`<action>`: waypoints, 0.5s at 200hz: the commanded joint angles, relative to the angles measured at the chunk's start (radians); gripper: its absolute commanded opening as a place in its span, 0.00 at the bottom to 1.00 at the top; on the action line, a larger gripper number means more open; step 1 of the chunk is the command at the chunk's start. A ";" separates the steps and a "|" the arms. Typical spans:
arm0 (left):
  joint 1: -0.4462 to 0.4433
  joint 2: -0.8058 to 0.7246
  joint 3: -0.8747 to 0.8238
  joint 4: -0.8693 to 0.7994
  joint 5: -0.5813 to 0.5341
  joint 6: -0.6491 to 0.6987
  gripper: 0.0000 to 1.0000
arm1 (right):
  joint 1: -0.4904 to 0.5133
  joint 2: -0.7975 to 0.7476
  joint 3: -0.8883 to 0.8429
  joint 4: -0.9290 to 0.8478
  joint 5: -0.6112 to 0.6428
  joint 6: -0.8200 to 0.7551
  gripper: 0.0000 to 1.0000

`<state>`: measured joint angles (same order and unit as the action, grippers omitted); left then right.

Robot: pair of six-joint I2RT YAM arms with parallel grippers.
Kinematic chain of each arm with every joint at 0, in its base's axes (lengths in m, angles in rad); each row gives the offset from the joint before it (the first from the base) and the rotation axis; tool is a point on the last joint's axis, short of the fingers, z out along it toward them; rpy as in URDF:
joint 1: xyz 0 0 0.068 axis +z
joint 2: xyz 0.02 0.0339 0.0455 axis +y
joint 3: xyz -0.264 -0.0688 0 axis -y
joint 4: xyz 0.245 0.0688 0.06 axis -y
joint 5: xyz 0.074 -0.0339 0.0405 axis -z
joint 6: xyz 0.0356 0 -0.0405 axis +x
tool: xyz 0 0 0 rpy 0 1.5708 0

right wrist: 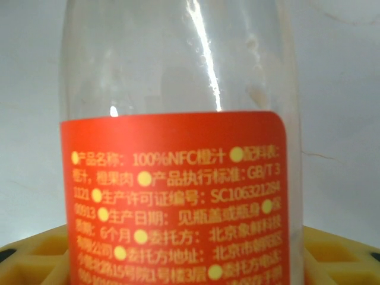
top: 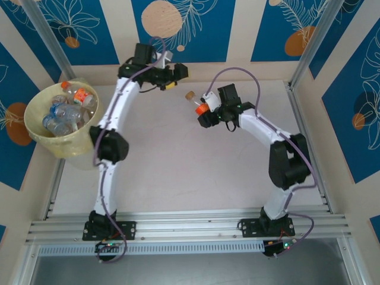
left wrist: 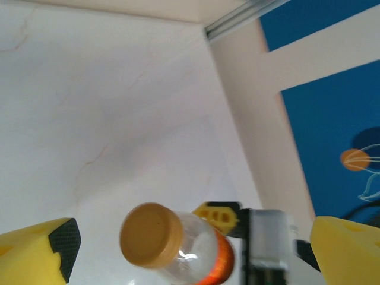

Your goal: Put the plastic bottles in the bin

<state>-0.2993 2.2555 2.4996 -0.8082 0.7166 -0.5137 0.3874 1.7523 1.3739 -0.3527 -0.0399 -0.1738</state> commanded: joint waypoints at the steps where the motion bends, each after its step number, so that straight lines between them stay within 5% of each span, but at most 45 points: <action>1: -0.005 -0.241 -0.257 0.201 -0.120 0.002 1.00 | 0.026 -0.099 -0.096 0.129 -0.079 0.152 0.49; 45: -0.112 -0.346 -0.241 0.052 -0.272 0.019 1.00 | 0.110 -0.270 -0.211 0.271 -0.082 0.273 0.49; 73: -0.190 -0.444 -0.392 0.110 -0.487 0.032 1.00 | 0.174 -0.350 -0.268 0.357 -0.069 0.307 0.49; 100: -0.227 -0.539 -0.582 0.209 -0.456 0.044 0.99 | 0.221 -0.373 -0.266 0.372 -0.059 0.309 0.50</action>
<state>-0.5045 1.7954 2.0163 -0.6647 0.3241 -0.4988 0.5743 1.4128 1.1137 -0.0624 -0.0952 0.0978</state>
